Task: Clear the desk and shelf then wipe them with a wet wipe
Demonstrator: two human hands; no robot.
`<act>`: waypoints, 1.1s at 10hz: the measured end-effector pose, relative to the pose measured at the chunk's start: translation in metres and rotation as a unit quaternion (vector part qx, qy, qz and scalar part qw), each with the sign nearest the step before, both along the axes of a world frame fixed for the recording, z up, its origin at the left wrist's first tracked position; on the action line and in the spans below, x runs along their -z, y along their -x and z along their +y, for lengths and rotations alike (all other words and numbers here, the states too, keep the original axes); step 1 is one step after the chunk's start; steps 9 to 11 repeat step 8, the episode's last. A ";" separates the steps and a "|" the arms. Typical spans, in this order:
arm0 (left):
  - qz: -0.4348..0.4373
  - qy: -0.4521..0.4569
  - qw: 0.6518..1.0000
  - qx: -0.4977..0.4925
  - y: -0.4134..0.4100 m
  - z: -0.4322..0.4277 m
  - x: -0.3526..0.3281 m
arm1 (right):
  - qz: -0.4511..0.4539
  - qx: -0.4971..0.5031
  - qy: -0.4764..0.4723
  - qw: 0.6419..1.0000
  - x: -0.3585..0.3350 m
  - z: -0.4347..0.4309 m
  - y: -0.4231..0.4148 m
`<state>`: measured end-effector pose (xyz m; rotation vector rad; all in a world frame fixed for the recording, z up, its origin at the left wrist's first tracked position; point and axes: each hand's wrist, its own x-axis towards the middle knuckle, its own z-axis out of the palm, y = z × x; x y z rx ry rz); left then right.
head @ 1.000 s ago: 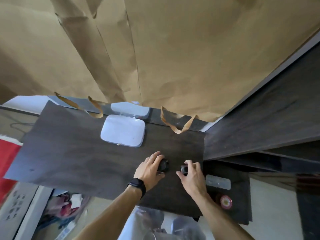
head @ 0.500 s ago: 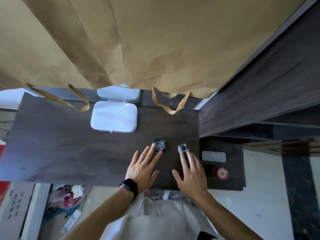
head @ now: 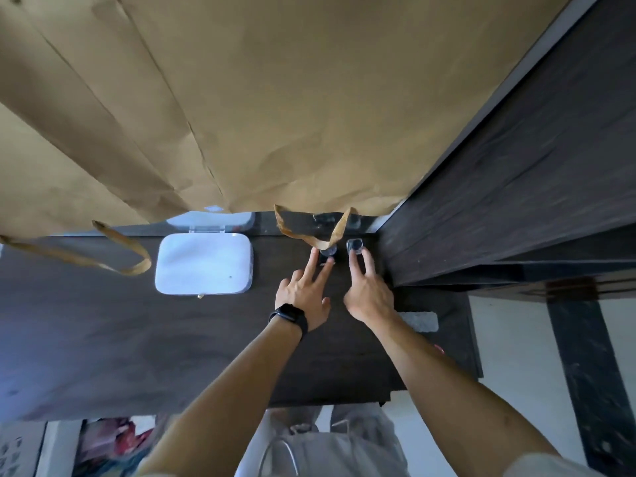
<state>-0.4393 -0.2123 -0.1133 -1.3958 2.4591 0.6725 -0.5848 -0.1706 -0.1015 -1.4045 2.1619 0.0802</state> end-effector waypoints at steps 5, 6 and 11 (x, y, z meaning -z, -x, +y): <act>0.042 -0.067 0.993 -0.090 0.018 0.006 -0.013 | -0.074 -0.008 0.002 0.997 -0.019 0.018 0.018; 0.006 -0.085 0.991 -0.106 0.016 0.030 -0.026 | -0.100 -0.030 0.023 0.994 -0.025 0.054 0.031; -0.025 -0.033 0.994 -0.102 0.026 0.087 -0.053 | -0.037 -0.123 0.123 0.984 -0.057 0.124 0.072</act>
